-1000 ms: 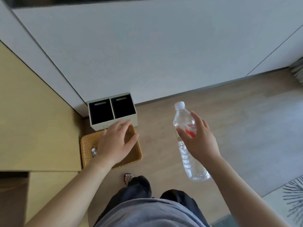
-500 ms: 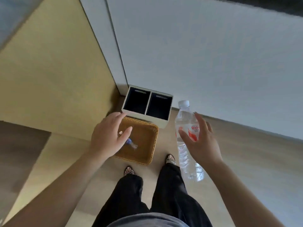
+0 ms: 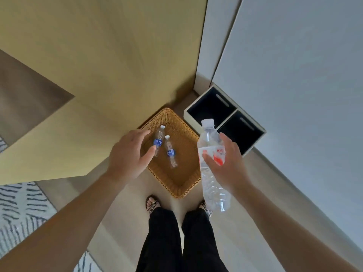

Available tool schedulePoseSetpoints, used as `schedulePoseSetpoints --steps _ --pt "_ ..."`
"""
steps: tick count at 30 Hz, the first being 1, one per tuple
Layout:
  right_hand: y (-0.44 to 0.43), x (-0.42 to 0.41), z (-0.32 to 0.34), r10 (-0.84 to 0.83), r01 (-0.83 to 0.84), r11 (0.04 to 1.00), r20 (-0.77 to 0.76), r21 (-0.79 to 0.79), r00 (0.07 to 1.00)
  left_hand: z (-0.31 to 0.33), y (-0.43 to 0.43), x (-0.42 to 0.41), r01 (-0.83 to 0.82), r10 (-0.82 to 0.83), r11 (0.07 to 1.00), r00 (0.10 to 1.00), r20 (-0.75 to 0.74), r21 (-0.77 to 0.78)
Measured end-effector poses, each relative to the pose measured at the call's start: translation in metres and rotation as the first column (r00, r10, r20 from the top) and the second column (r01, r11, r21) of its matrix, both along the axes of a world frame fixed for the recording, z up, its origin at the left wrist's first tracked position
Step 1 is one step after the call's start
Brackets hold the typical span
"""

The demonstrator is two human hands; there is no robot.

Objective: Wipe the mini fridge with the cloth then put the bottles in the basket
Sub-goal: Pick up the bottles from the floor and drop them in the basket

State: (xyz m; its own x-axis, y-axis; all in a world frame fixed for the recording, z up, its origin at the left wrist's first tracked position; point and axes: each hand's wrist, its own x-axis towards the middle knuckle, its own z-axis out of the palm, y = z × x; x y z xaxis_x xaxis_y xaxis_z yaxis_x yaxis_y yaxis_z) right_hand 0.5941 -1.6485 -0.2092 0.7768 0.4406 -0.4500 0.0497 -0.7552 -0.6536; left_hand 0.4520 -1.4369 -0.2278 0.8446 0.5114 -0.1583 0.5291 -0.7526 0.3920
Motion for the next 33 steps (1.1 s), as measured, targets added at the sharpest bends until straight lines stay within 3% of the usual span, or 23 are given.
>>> schedulePoseSetpoints --steps 7,12,16,26,33 --pt "0.055 -0.033 -0.162 -0.001 -0.002 1.0 -0.143 -0.02 0.99 -0.163 0.023 -0.024 -0.113 0.108 0.993 0.982 -0.157 -0.023" --pt "0.078 -0.058 -0.267 0.007 -0.012 1.0 -0.161 -0.027 0.987 -0.277 0.035 -0.049 -0.304 0.278 0.949 0.933 -0.227 -0.087" --pt "0.092 -0.072 -0.343 0.101 -0.114 0.991 -0.17 -0.071 0.98 -0.359 0.05 -0.066 -0.325 0.285 0.938 0.92 -0.268 -0.121" --pt "0.152 -0.08 -0.494 0.127 -0.141 0.983 -0.122 -0.118 0.984 -0.487 0.082 -0.058 -0.435 0.425 0.9 0.879 -0.218 0.0" --pt "0.175 -0.078 -0.539 0.098 -0.098 0.991 -0.007 -0.087 0.995 -0.522 0.075 -0.055 -0.469 0.473 0.879 0.881 -0.029 0.088"
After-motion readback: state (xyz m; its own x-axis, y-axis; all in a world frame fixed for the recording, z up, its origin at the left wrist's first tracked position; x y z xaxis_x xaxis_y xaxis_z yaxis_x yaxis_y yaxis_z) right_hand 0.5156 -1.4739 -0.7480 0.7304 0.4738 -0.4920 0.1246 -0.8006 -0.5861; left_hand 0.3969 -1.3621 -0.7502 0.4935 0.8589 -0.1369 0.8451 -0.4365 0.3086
